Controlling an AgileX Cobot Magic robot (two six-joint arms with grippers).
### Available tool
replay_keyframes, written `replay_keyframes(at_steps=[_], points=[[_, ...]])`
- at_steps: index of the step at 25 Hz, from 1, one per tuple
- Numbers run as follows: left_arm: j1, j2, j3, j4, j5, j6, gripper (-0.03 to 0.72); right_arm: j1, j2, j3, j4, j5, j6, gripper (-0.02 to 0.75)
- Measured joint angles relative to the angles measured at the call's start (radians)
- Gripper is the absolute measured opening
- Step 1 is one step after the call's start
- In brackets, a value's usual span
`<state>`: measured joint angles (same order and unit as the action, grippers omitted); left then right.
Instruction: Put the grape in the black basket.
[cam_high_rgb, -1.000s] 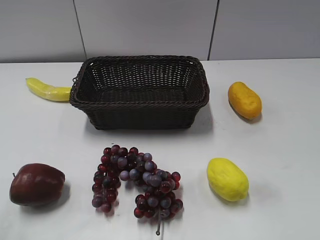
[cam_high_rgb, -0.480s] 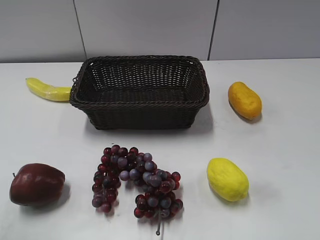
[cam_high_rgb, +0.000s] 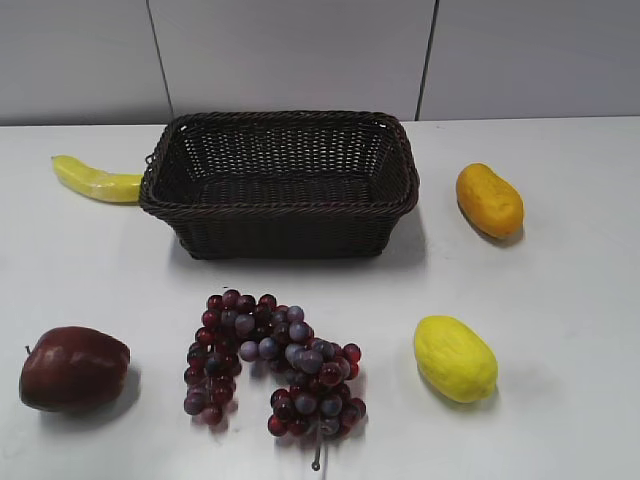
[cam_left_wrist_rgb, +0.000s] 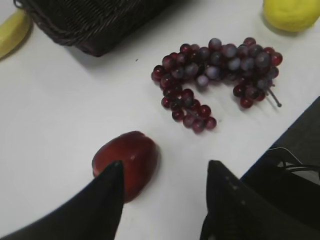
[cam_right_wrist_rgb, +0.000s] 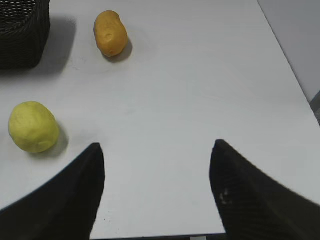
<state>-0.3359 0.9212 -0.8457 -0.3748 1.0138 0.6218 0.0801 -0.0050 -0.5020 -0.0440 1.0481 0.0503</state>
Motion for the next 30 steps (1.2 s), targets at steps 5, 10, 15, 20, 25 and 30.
replay_keyframes(at_steps=[5, 10, 15, 20, 25, 30], points=[[0.000, 0.102, -0.102, -0.057, 0.017, 0.051, 0.492, 0.000, 0.000, 0.000, 0.000, 0.000, 0.000, 0.500], [-0.020, 0.201, -0.184, -0.092, 0.070, 0.124, 0.492, 0.000, 0.000, 0.000, 0.000, 0.000, 0.000, 0.500], [-0.183, 0.285, -0.216, -0.052, 0.026, 0.140, 0.492, 0.000, 0.000, 0.000, 0.000, 0.000, 0.000, 0.500], [-0.410, 0.382, -0.216, 0.203, -0.059, 0.142, 0.492, 0.000, 0.000, 0.000, 0.000, 0.000, 0.000, 0.500], [-0.601, 0.488, -0.216, 0.363, -0.115, 0.178, 0.492, 0.000, 0.000, 0.000, 0.000, 0.000, 0.000, 0.500], [-0.729, 0.614, -0.216, 0.369, -0.206, 0.221, 0.492, 0.000, 0.000, 0.000, 0.000, 0.000, 0.000, 0.500]])
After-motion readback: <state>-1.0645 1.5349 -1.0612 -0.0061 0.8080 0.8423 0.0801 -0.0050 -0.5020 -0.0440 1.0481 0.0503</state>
